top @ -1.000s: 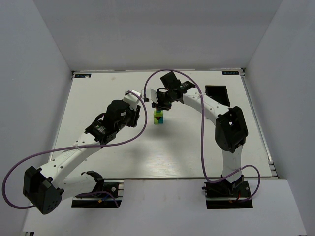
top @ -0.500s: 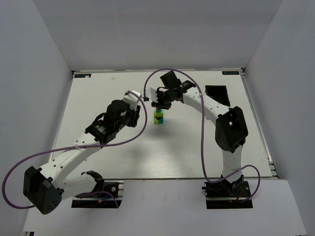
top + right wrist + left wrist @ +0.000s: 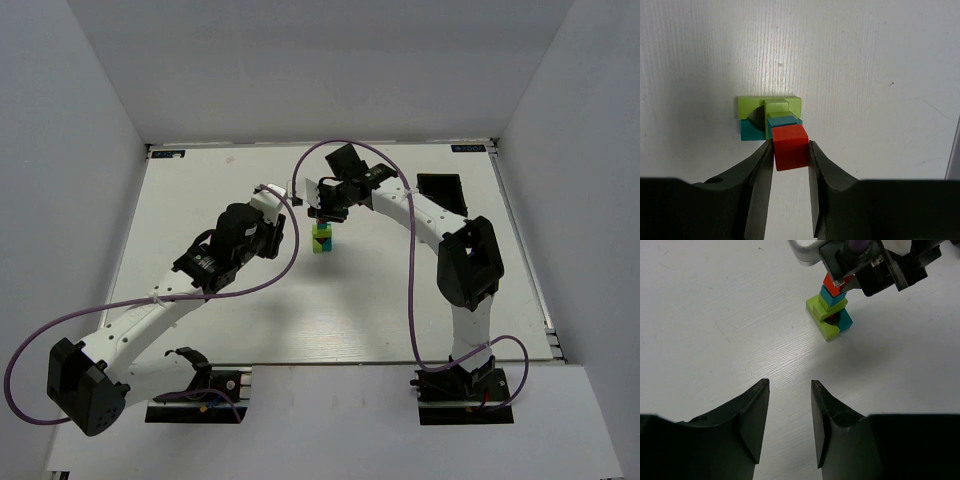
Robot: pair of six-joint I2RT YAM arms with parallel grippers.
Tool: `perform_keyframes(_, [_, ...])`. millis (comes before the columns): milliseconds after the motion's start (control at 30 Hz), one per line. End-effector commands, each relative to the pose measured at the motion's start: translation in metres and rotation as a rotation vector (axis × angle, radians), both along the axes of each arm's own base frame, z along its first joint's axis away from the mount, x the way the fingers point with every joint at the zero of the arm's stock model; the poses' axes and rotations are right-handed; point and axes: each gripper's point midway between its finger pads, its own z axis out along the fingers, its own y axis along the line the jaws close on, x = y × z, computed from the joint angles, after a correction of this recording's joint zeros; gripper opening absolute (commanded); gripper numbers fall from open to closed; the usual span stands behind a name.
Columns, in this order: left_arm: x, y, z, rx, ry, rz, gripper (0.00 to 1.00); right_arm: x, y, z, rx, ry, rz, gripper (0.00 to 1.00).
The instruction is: Build the wood block tower
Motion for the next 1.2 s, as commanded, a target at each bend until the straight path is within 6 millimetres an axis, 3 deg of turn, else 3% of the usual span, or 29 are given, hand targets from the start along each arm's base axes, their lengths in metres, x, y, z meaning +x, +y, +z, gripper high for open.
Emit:
perform_keyframes(0, [0.0003,0.0033,0.0003,-0.005,-0.007,0.011,0.5,0.0098,0.0069,0.0161,0.032,-0.041,-0.007,0.34])
perform_keyframes(1167, [0.0003,0.0033,0.0003,-0.005,-0.007,0.011,0.5,0.0084,0.007,0.0081,0.026,-0.025,-0.006,0.41])
